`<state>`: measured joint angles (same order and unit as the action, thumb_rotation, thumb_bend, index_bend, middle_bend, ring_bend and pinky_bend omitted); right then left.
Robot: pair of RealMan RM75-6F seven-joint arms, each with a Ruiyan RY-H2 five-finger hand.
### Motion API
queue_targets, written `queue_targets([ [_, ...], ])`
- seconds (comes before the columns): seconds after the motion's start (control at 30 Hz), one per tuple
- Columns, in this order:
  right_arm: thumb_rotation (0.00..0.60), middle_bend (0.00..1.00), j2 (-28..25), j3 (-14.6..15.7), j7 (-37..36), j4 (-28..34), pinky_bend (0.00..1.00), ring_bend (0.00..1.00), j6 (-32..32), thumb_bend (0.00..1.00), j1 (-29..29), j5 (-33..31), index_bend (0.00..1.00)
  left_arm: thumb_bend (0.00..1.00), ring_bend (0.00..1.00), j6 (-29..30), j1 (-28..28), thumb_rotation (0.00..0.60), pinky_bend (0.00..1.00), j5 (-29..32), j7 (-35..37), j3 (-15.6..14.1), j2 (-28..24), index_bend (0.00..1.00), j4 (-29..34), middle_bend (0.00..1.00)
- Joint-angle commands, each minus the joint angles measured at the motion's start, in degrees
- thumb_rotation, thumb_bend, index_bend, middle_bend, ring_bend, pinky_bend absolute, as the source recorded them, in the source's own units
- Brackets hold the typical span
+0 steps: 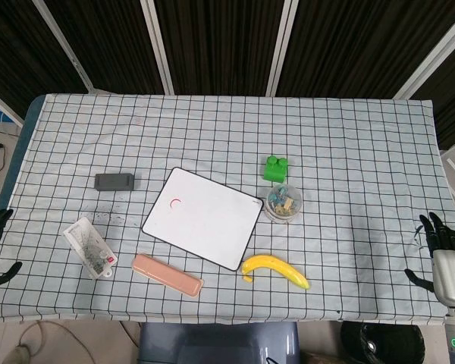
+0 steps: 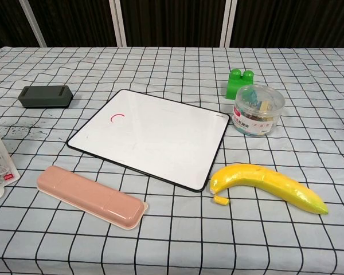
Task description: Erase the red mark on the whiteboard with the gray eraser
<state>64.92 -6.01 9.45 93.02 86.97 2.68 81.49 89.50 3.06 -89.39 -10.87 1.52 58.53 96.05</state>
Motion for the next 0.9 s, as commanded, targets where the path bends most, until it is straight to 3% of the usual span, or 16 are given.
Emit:
queue_targets([
  [0.03,0.600,0.08,0.0,0.0,0.0,0.0,0.18,0.17,0.0,0.03,0.0,0.0,0.00,0.13,0.00,0.0,0.0,0.600,0.00,0.0,-0.1,0.0,0.0,0.04,0.0,0.11],
  [0.9,0.600,0.08,0.0,0.1,0.3,0.2,0.18,0.17,-0.3,0.03,0.1,0.0,0.00,0.13,0.00,-0.3,0.1,0.600,0.00,0.3,-0.4,0.2,0.1,0.04,-0.1,0.12],
])
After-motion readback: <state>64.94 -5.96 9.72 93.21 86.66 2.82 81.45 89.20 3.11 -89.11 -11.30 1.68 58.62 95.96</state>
